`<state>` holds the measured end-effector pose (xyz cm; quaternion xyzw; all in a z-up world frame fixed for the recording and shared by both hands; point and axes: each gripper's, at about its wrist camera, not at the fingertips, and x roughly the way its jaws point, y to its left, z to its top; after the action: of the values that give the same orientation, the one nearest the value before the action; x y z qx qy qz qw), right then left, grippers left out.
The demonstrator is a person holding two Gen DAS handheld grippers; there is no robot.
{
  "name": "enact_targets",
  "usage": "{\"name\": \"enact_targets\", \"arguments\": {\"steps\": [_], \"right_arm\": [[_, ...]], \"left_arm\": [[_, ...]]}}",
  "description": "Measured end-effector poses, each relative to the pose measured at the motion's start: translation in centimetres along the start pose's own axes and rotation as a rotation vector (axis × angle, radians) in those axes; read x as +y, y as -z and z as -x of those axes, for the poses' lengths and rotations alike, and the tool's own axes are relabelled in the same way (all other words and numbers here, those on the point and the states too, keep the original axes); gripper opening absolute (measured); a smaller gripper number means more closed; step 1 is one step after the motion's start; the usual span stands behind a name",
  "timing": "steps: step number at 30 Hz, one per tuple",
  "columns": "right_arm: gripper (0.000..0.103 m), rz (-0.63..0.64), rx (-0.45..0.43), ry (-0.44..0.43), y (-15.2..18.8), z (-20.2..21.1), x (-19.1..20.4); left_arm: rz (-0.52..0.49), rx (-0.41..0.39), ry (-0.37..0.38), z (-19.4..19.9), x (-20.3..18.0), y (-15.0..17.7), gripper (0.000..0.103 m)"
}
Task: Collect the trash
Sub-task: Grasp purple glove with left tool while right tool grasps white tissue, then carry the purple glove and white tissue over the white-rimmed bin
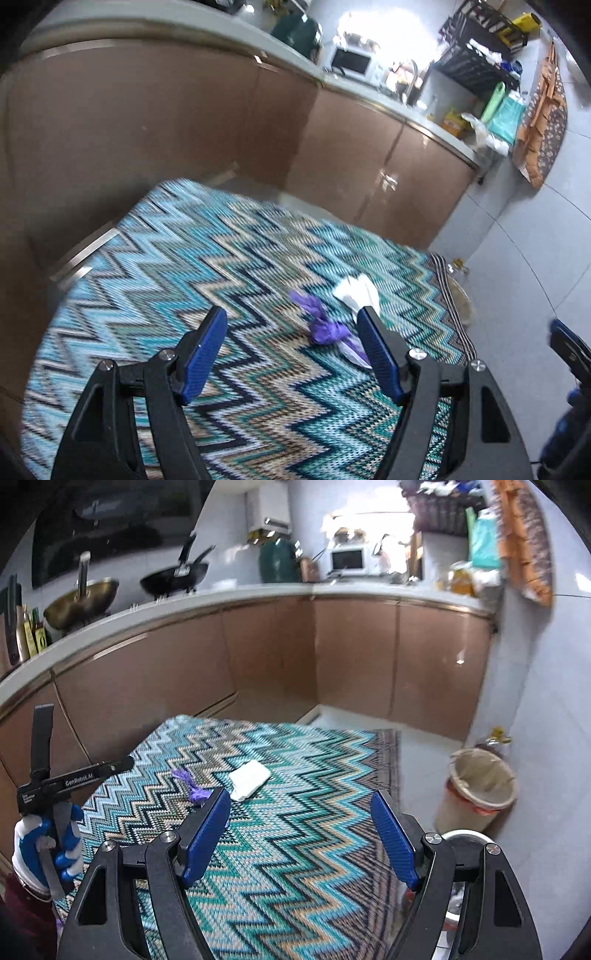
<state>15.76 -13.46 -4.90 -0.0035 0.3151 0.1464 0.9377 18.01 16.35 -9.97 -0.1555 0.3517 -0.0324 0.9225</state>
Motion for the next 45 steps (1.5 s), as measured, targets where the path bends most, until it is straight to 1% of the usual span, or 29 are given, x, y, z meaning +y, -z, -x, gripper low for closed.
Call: {"name": "enact_targets", "arguments": {"steps": [1, 4, 7, 11, 12, 13, 15, 16, 20, 22, 25, 28, 30, 32, 34, 35, 36, 37, 39, 42, 45], "right_arm": [[0.078, 0.003, 0.021, -0.025, -0.2, -1.5, 0.2], [0.078, -0.01, 0.083, -0.081, -0.7, -5.7, 0.6], [0.078, -0.013, 0.135, -0.098, -1.0, -9.5, 0.7], [0.078, -0.012, 0.185, -0.113, -1.1, -13.6, 1.0], [0.078, -0.014, 0.195, -0.121, -1.3, -14.4, 1.1], [0.078, -0.019, 0.208, -0.136, -1.3, -15.3, 1.2], [0.078, -0.024, 0.231, -0.162, -1.5, -16.8, 1.7], [0.078, -0.02, 0.243, -0.176, -1.6, -17.7, 2.1], [0.078, -0.041, 0.291, -0.234, -1.7, -21.0, 3.0], [0.078, -0.04, 0.313, -0.236, -1.5, -22.4, 3.6], [0.078, -0.032, 0.343, -0.245, -1.1, -24.1, 4.6], [0.077, -0.019, 0.357, -0.254, -0.6, -25.0, 5.7], [0.072, -0.013, 0.368, -0.261, -0.3, -25.5, 6.2], [0.057, -0.014, 0.389, -0.268, 0.0, -26.1, 6.5], [0.045, -0.022, 0.389, -0.261, 0.2, -26.4, 6.3], [0.03, -0.035, 0.388, -0.265, 0.2, -26.5, 6.0], [0.021, -0.048, 0.39, -0.269, 0.3, -26.5, 5.7], [0.02, -0.062, 0.389, -0.273, 0.4, -26.4, 5.4], [0.016, -0.069, 0.383, -0.278, 0.5, -25.8, 4.9], [0.016, -0.061, 0.364, -0.284, 0.9, -24.2, 4.6], [0.016, -0.036, 0.337, -0.293, 1.2, -21.7, 4.4]], "left_arm": [[-0.008, 0.027, 0.016, -1.3, -0.4, 0.2, 0.071], [-0.042, 0.078, 0.019, -4.3, -1.4, 0.5, 0.071], [-0.071, 0.122, 0.034, -6.9, -2.6, 0.7, 0.071], [-0.112, 0.147, 0.033, -9.2, -3.9, 0.9, 0.071], [-0.119, 0.155, 0.028, -9.8, -4.1, 1.1, 0.068], [-0.121, 0.161, 0.027, -10.2, -4.2, 1.2, 0.057], [-0.114, 0.189, 0.038, -11.2, -4.1, 1.7, 0.044], [-0.102, 0.191, 0.042, -11.5, -3.7, 1.9, 0.043], [-0.08, 0.177, 0.059, -11.2, -2.9, 1.8, 0.04], [-0.064, 0.17, 0.07, -10.6, -2.5, 1.9, 0.037], [-0.052, 0.157, 0.068, -9.7, -2.1, 2.1, 0.035], [-0.039, 0.138, 0.074, -8.7, -1.7, 2.4, 0.035], [-0.037, 0.122, 0.068, -7.8, -1.6, 2.5, 0.034], [-0.033, 0.111, 0.061, -7.2, -1.3, 2.4, 0.034], [-0.035, 0.101, 0.052, -6.6, -1.1, 2.3, 0.034], [-0.039, 0.096, 0.045, -6.1, -1.0, 2.4, 0.034], [-0.041, 0.094, 0.042, -6.0, -1.3, 2.7, 0.034], [-0.042, 0.091, 0.039, -5.7, -1.2, 2.8, 0.034], [-0.038, 0.087, 0.035, -5.1, -1.1, 3.1, 0.034], [-0.032, 0.08, 0.037, -4.1, -0.8, 3.4, 0.034], [-0.036, 0.062, 0.042, -2.6, -1.1, 3.5, 0.034]]}}
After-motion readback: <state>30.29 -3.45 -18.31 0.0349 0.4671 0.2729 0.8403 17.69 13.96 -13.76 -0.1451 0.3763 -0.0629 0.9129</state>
